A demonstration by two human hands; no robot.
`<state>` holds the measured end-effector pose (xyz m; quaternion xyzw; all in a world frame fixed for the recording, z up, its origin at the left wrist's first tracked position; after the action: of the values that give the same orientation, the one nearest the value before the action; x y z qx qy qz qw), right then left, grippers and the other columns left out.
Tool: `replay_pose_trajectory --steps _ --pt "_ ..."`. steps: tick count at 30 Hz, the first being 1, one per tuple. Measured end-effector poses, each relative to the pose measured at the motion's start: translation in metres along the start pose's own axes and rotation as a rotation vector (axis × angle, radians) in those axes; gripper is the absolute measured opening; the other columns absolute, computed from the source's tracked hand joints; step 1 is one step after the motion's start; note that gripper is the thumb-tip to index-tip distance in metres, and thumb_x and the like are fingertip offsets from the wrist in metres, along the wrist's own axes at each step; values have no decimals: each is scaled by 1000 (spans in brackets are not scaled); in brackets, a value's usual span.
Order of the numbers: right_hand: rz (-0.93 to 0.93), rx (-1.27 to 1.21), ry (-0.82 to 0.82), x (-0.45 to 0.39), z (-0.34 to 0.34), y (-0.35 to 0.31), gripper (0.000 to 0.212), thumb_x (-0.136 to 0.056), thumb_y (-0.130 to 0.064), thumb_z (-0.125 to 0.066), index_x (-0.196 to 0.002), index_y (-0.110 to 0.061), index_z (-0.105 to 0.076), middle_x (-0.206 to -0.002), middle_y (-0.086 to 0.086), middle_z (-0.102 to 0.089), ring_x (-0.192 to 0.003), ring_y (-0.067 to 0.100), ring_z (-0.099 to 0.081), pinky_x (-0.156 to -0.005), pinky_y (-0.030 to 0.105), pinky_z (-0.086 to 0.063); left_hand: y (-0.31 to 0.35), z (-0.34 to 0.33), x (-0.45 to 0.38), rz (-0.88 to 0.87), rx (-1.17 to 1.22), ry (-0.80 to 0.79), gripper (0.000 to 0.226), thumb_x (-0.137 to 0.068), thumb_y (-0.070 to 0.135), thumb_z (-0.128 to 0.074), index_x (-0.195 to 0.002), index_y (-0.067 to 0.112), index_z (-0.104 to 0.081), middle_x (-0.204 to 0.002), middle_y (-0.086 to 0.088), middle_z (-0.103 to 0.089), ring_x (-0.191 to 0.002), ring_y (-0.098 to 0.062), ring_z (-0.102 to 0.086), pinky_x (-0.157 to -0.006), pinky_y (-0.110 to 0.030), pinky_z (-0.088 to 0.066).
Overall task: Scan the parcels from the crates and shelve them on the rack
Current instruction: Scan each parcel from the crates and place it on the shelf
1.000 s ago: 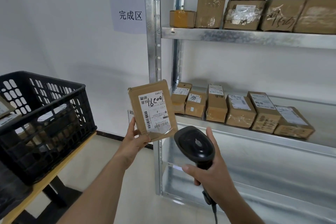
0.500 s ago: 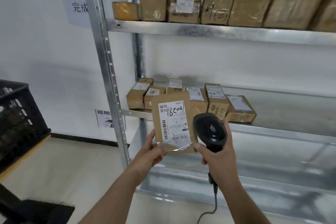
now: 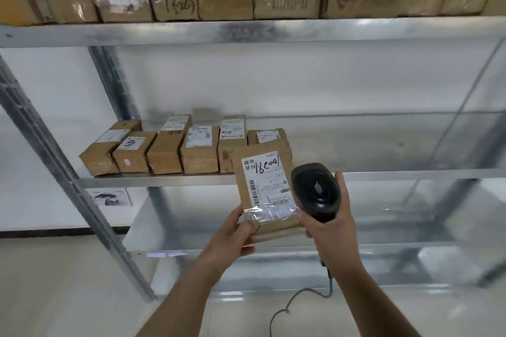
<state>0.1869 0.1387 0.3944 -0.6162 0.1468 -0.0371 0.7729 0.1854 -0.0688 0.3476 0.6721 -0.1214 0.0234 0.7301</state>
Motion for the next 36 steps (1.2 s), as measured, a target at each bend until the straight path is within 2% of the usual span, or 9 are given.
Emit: replay_pose_trajectory --steps 3,5,9,14,19,23,28,31,36 --pt "-21 12 81 -7 35 12 106 -78 -2 -77 -154 -42 -16 -107 -29 -59 -100 22 -66 -88 52 -57 11 -35 -10 -47 -159 -23 22 -97 34 -49 -114 46 -56 -116 12 -61 -102 0 -56 -83 -16 -46" --pt "-23 19 127 -10 54 17 107 -78 -1 -77 -154 -42 -14 -106 -27 -60 -94 24 -67 -85 51 -57 20 -52 -20 -89 -241 -29 12 -92 41 -52 -102 40 -58 -120 0 -50 -101 -1 -50 -77 -10 -38" --pt "-58 21 206 -24 83 28 104 -80 0 -75 -155 -39 -15 -103 -29 -57 -92 24 -67 -83 50 -58 43 -87 -41 -185 -369 -85 24 -99 27 -46 -118 40 -52 -115 14 -53 -100 2 -52 -72 -2 -39" --pt "-66 43 278 -52 103 35 101 -80 -2 -75 -155 -40 -18 -116 -25 -59 -100 20 -66 -79 46 -60 49 -107 -71 -172 -280 -78 37 -97 31 -54 -132 31 -41 -110 19 -63 -98 2 -60 -79 -15 -47" --pt "-109 58 356 -85 110 40 100 -76 -16 -78 -151 -45 -19 -130 -4 -62 -93 31 -66 -80 54 -58 74 -119 -104 -238 -266 -141 39 -80 15 -74 -103 42 -57 -104 31 -61 -96 2 -62 -79 -17 -54" --pt "-154 53 348 -114 103 43 105 -64 -38 -77 -147 -55 -15 -125 -4 -65 -84 25 -63 -78 51 -59 83 -116 -133 -267 -303 -133 40 -84 12 -68 -105 43 -57 -114 20 -62 -99 -3 -63 -82 -27 -57" --pt "-200 7 283 -155 92 59 96 -82 -15 -75 -153 -44 -17 -107 8 -70 -52 16 -58 -48 27 -48 72 -109 -168 -212 -306 -34 36 -90 15 -64 -115 36 -49 -106 25 -60 -94 -5 -65 -84 -27 -54" --pt "-197 39 225 -179 86 67 93 -83 -16 -75 -154 -39 -19 -105 9 -70 -52 17 -58 -44 23 -46 70 -111 -186 -216 -352 19 32 -91 18 -65 -110 36 -48 -97 29 -56 -90 -4 -64 -80 -22 -50" --pt "-220 145 22 -208 74 87 93 -82 -7 -72 -154 -32 -20 -116 3 -67 -56 15 -60 -46 25 -49 54 -112 -213 -167 -450 112 25 -90 21 -65 -109 31 -52 -108 13 -63 -98 -11 -63 -83 -27 -49"
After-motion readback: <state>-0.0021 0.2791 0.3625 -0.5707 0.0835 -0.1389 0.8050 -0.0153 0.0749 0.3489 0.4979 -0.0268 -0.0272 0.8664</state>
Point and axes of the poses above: each hand's wrist, its own x-axis away from the middle knuckle, its own z-axis out of the back of the hand, y = z × x, the point moved 9 cm from there along -x, towards the middle knuckle
